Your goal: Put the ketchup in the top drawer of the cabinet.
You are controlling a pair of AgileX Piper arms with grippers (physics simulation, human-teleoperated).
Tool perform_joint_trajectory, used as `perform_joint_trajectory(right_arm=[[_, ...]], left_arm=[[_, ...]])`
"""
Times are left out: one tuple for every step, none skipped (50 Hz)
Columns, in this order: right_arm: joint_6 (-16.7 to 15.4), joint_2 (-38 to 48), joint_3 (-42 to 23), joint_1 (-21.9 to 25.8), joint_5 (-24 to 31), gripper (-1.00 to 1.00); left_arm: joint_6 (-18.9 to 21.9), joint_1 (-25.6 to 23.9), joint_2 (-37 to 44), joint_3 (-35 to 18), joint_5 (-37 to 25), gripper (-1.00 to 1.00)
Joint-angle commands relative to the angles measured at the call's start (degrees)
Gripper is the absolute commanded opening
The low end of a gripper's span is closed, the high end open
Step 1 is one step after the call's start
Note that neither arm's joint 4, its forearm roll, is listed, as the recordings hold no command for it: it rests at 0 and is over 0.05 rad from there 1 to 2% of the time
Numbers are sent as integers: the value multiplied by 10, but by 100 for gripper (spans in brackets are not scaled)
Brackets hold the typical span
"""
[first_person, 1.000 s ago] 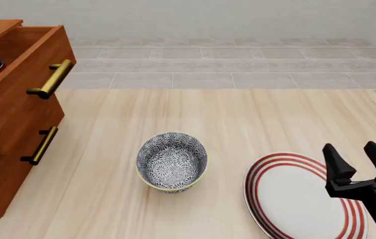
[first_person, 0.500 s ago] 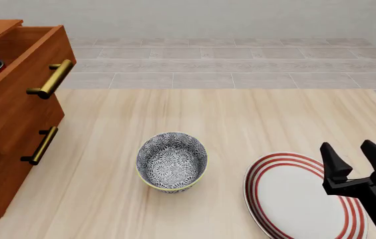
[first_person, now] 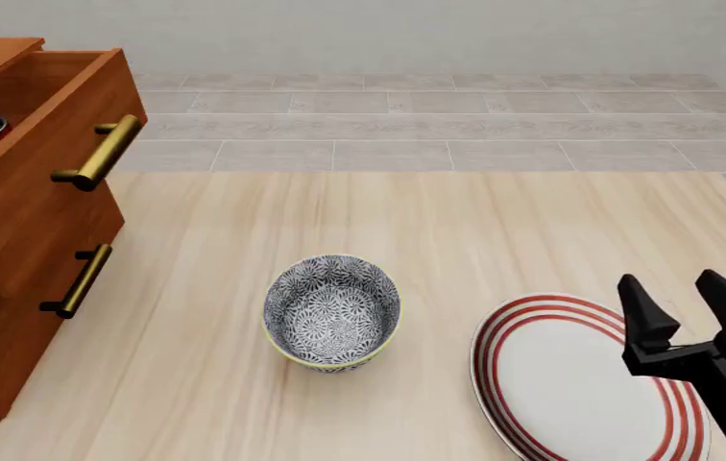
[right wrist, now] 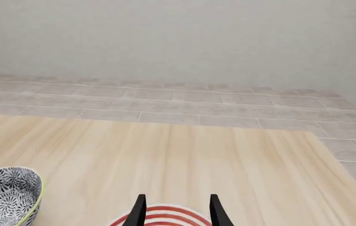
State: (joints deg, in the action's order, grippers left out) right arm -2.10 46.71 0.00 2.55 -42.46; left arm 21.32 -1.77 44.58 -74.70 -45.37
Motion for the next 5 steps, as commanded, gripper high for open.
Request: perform_joint_trajectory(right_arm=[[0,0,0,0,0,100],[0,0,0,0,0,100],[0,0,0,0,0,100],[0,0,0,0,0,100],[0,0,0,0,0,100]], left_arm=[[20,-52,-51,2,-35,100],[30,-54,-58,9,-32,100],[33,-57,-62,13,-31,100],[23,-62,-61,10,-37,100],[26,-63,-63,12,-36,100]])
